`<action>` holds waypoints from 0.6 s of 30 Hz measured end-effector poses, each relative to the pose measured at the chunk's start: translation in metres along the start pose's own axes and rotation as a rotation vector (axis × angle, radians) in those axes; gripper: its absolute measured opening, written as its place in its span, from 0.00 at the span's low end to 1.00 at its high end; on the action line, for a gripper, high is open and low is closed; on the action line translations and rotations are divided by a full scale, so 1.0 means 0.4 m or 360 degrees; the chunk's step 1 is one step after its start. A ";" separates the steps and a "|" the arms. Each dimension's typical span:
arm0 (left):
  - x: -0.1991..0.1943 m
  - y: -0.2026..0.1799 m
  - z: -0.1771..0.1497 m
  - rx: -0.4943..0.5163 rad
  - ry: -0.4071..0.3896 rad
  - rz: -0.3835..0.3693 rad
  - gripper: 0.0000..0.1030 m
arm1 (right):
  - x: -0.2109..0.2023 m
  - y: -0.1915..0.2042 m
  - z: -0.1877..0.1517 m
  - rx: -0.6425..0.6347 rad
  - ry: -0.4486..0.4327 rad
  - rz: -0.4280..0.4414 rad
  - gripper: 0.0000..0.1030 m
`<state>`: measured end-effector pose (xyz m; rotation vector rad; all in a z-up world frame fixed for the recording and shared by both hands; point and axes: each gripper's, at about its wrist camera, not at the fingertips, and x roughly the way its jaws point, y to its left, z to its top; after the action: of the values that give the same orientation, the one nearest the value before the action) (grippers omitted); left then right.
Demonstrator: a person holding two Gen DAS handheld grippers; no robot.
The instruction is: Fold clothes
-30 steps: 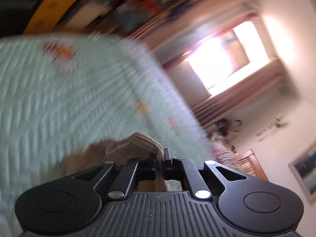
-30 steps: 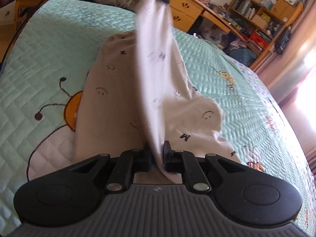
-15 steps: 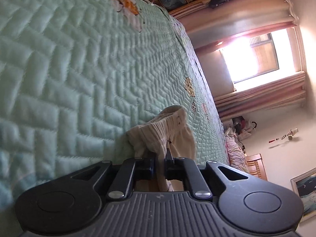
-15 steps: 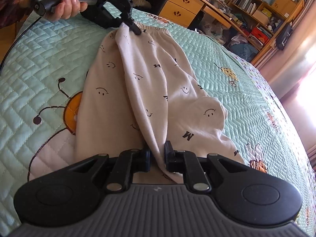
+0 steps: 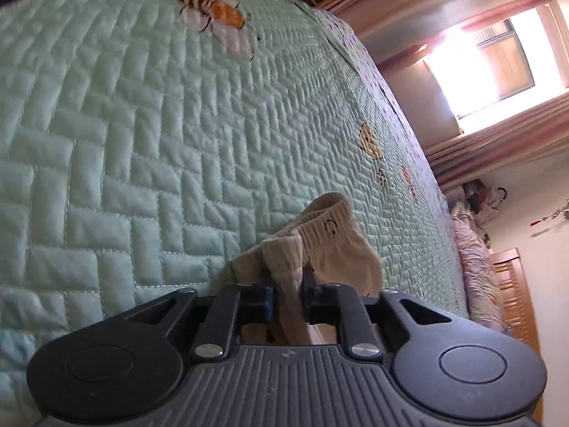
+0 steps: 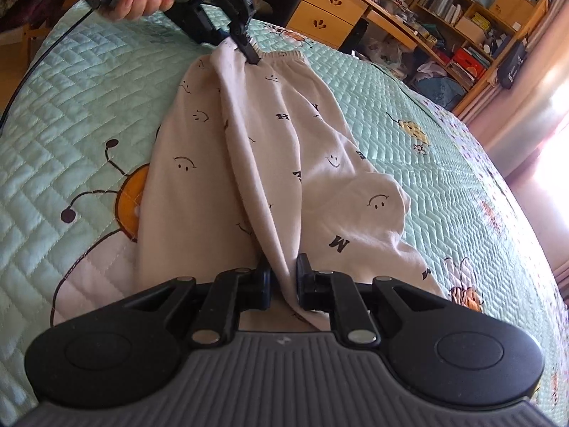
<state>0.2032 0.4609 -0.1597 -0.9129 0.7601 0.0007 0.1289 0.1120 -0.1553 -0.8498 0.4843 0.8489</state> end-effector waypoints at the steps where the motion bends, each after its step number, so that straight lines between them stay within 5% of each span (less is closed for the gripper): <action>1: -0.015 -0.018 0.005 0.0021 -0.0034 0.0024 0.42 | -0.001 0.007 -0.003 -0.0052 -0.0012 -0.0015 0.17; 2: -0.033 -0.032 0.008 0.0022 -0.0079 0.0070 0.48 | -0.002 0.019 -0.009 -0.0126 -0.0031 -0.0051 0.22; 4: -0.076 -0.048 0.009 0.0008 -0.0174 0.0241 0.86 | -0.007 0.038 -0.021 -0.0248 -0.0076 -0.0128 0.33; 8: -0.150 -0.042 -0.005 -0.0094 -0.0305 0.0479 0.87 | -0.023 0.043 -0.037 -0.0321 -0.0176 -0.0231 0.54; 12: -0.198 -0.066 -0.044 -0.0152 -0.0411 0.0544 0.86 | -0.075 0.032 -0.063 -0.0304 -0.0311 -0.0241 0.70; 15: -0.202 -0.169 -0.118 0.0126 -0.0394 0.0445 0.86 | -0.138 -0.011 -0.094 -0.0089 -0.0400 -0.0205 0.71; 18: -0.168 -0.288 -0.211 0.0463 -0.0253 0.0221 0.87 | -0.202 -0.147 -0.156 0.0387 -0.0463 -0.0130 0.71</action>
<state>0.1384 0.3488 -0.0692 -0.5750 0.6540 0.0818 0.1262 0.0030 -0.1108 -0.5086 0.2874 0.8036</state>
